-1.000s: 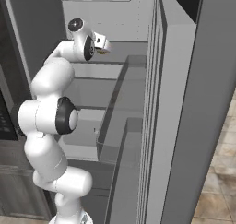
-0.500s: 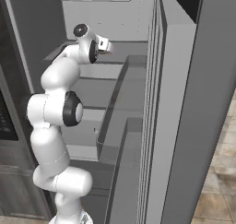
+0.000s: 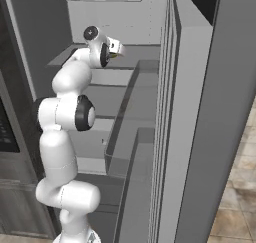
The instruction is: Place one squash and one chicken drumstick in each tupperware on the nearby counter, to pack two identical lunches.
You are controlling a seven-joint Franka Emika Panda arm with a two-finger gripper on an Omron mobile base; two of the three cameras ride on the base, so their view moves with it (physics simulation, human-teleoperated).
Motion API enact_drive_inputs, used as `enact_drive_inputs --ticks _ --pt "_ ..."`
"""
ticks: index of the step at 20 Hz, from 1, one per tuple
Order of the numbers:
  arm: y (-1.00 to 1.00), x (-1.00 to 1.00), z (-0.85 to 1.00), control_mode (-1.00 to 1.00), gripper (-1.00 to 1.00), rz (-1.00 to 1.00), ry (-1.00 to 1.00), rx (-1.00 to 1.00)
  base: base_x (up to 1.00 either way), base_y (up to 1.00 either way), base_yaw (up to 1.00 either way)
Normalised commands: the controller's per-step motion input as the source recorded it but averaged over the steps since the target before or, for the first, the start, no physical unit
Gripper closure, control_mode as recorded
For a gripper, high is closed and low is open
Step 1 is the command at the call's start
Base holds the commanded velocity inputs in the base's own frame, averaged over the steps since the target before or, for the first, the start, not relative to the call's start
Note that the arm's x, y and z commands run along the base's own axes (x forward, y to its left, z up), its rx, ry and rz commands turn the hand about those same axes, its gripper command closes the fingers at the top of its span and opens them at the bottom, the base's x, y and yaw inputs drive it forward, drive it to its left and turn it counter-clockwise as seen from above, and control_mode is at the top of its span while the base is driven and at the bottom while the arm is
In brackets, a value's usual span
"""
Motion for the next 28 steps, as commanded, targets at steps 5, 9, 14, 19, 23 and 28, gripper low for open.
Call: enact_drive_inputs --ticks 5,9,14,19,23,28 --pt "0.00 0.21 -0.06 -1.00 -1.00 0.00 0.00 0.00 0.00 0.00 0.00" --pt "0.00 0.00 -0.67 -1.00 1.00 -0.02 0.00 0.00 0.00 0.00 0.00" --pt "0.00 0.01 -0.81 -1.00 1.00 -0.02 0.00 0.00 0.00 0.00 0.00" --pt "0.00 0.03 -0.52 -1.00 1.00 0.00 -0.03 0.00 0.00 0.00 0.00" --pt "0.02 -0.52 -0.33 -1.00 1.00 0.00 -0.04 0.00 0.00 0.00 0.00" --pt "0.02 -1.00 -0.07 -1.00 1.00 0.00 -0.03 0.00 0.00 0.00 0.00"
